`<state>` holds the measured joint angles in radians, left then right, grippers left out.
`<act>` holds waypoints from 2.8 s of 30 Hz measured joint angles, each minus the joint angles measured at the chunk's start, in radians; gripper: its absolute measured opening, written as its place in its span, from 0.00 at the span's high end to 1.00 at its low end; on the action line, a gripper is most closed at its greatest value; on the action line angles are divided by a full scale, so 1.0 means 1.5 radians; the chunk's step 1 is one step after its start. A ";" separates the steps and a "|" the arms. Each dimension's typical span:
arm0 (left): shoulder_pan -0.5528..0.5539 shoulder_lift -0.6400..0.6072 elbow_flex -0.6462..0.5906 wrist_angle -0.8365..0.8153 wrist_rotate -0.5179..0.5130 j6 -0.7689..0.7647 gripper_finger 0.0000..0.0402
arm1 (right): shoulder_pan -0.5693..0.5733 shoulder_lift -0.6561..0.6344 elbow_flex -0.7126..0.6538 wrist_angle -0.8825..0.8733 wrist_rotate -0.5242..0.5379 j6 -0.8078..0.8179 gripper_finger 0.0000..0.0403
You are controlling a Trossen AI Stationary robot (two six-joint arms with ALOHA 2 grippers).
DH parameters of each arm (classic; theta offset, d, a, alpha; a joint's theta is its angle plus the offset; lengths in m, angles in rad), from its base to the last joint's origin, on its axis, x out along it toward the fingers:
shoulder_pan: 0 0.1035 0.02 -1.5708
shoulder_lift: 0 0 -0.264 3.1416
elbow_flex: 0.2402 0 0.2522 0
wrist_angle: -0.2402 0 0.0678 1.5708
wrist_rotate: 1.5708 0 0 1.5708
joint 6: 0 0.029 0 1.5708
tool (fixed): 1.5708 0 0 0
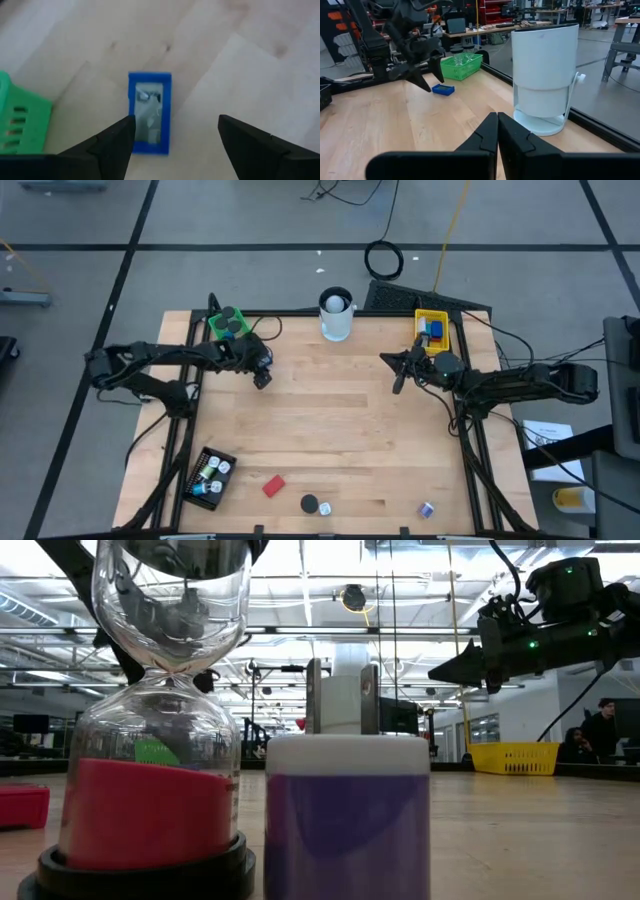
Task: Pick & Place Office items
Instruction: Put the blue digital clock into the yellow bin
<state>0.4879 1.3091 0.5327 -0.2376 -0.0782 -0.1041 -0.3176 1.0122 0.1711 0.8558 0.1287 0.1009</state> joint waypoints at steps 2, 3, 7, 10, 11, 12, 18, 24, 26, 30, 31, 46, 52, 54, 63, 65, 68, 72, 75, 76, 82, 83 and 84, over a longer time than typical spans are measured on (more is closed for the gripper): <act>0.004 0.020 0.000 0.018 -0.003 0.008 0.29 | 0.000 0.000 0.000 0.000 0.000 0.000 1.00; 0.004 0.029 0.000 0.019 -0.009 0.011 0.29 | 0.000 0.000 0.000 0.000 0.000 0.001 1.00; 0.004 0.057 0.000 0.033 -0.036 0.035 0.34 | 0.006 0.000 0.000 0.000 0.000 0.002 1.00; 0.004 0.076 0.001 0.036 -0.033 0.038 0.36 | 0.011 0.000 0.000 0.000 0.000 0.001 1.00; 0.004 0.080 0.001 0.038 -0.031 0.038 0.37 | 0.012 0.000 0.000 0.000 0.000 0.000 1.00; 0.004 0.083 0.002 0.038 -0.028 0.040 0.37 | 0.012 0.000 0.000 0.000 0.000 0.000 1.00; 0.001 0.083 0.002 0.038 -0.017 0.064 0.38 | 0.012 0.000 0.000 0.000 0.000 -0.003 1.00; 0.000 0.084 0.001 0.023 0.009 0.081 0.50 | 0.012 0.000 0.001 0.000 0.000 -0.003 1.00; -0.003 0.084 0.001 0.020 0.013 0.084 0.56 | 0.012 0.000 0.001 0.000 0.000 -0.003 1.00; -0.016 0.085 0.001 0.019 0.008 0.099 0.63 | 0.012 0.000 0.001 0.000 0.000 -0.001 1.00; -0.020 0.085 0.001 0.019 0.006 0.102 0.63 | 0.012 0.000 0.001 0.000 0.000 -0.001 1.00; -0.168 0.099 0.094 0.124 0.013 0.075 0.63 | 0.012 0.000 0.001 0.001 0.000 -0.001 1.00; -0.212 0.198 0.151 0.270 0.047 -0.005 0.61 | 0.012 0.000 0.001 0.001 0.000 0.000 1.00; -0.221 0.251 0.187 0.282 0.052 -0.022 0.61 | 0.012 0.000 0.001 0.001 0.000 0.000 1.00; -0.260 0.447 0.390 0.268 0.053 0.168 0.61 | 0.012 0.000 0.001 0.000 0.001 0.000 1.00; -0.265 0.476 0.430 0.249 0.055 0.234 0.61 | 0.012 0.000 0.001 0.000 0.000 0.000 1.00; -0.266 0.520 0.487 0.203 0.054 0.311 0.61 | 0.012 0.000 0.001 -0.002 0.000 0.000 1.00; -0.266 0.567 0.553 0.163 0.054 0.361 0.61 | 0.012 0.000 0.001 -0.005 0.000 0.000 1.00; -0.266 0.592 0.589 0.144 0.058 0.369 0.61 | 0.012 0.000 0.001 -0.006 0.000 0.000 1.00; -0.266 0.597 0.596 0.143 0.061 0.368 0.61 | 0.012 0.000 0.001 -0.006 0.000 0.000 1.00; -0.275 0.592 0.599 0.124 0.029 0.352 0.50 | 0.012 0.000 0.001 -0.011 0.000 0.000 1.00; -0.276 0.586 0.599 0.116 0.018 0.344 0.47 | 0.012 0.000 0.001 -0.011 0.000 0.000 1.00; -0.278 0.578 0.598 0.101 0.009 0.342 0.43 | 0.012 0.000 0.001 -0.012 0.000 0.000 1.00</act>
<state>0.0708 2.1754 1.4303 -0.0863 -0.0653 0.4086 -0.2989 1.0119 0.1719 0.8373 0.1291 0.1001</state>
